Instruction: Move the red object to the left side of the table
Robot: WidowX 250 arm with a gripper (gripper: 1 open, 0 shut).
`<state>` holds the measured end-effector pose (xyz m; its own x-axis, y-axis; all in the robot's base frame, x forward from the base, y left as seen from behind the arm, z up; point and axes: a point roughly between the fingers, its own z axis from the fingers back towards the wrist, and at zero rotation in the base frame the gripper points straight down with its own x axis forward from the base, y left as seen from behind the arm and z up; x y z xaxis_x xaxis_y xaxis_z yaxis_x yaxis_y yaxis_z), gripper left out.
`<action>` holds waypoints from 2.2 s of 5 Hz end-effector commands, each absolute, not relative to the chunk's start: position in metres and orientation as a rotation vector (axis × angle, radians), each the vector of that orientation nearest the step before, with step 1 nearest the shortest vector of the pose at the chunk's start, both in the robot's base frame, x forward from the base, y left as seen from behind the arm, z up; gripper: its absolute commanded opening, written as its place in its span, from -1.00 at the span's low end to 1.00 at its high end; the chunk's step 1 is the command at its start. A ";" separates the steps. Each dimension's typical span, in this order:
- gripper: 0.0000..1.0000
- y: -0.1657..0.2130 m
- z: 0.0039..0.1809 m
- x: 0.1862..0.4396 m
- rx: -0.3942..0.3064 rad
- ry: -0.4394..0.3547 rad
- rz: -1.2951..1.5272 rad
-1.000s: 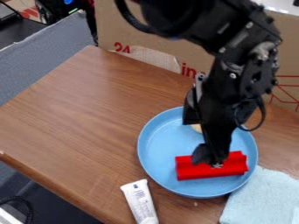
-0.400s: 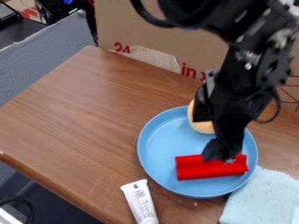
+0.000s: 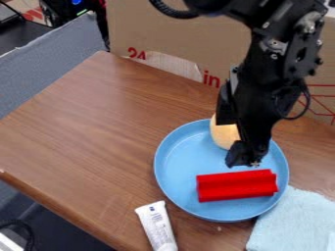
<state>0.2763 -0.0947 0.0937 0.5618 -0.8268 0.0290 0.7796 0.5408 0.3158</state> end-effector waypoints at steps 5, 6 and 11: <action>1.00 -0.094 0.100 0.290 0.243 -0.273 -0.921; 1.00 -0.085 0.107 0.283 0.211 -0.296 -0.917; 1.00 -0.079 0.107 0.308 0.195 -0.314 -0.953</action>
<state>0.3029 -0.0805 0.0920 0.5435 -0.8275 0.1411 0.7827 0.5603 0.2709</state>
